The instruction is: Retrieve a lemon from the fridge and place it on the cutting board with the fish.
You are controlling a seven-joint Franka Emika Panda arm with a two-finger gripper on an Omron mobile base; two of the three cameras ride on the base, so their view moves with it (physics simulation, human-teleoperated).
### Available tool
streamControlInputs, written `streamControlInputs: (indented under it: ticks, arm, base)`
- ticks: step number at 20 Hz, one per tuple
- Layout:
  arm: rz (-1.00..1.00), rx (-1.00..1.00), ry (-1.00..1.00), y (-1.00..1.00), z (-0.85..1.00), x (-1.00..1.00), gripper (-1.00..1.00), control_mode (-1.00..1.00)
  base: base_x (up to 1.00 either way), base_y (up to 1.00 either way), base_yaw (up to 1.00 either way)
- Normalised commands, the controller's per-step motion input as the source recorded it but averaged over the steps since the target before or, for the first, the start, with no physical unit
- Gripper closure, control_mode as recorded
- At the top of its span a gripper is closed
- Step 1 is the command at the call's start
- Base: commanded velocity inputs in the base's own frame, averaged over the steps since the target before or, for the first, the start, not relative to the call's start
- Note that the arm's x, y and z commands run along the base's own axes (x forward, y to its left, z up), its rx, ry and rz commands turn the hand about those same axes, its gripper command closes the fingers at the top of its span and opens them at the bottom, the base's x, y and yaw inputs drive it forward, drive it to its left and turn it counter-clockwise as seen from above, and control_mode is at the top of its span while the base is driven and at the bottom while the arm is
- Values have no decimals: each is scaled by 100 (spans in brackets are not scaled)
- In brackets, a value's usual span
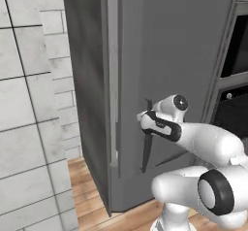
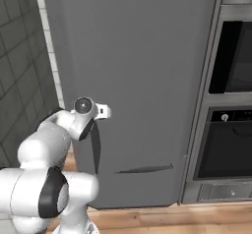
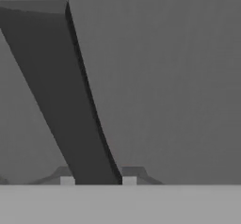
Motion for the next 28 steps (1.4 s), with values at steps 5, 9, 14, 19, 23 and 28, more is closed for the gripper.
streamControlInputs:
  ticks: [5,9,14,19,23,28]
  arm:
    - [1,3,0,-100,1,-100,100,-100]
    - [1,0,0,-100,9,-100,100,-100]
    - [1,0,0,-100,3,-100,100,-100]
    - [3,0,1,-100,0,-98,100,-100]
    - [6,0,7,-100,7,-71,100,-100]
    - [4,0,12,-100,29,-43,100,-100]
  base:
    - [0,0,0]
    - [0,0,0]
    - [0,0,0]
    - [0,0,0]
    - [0,0,0]
    - [0,0,0]
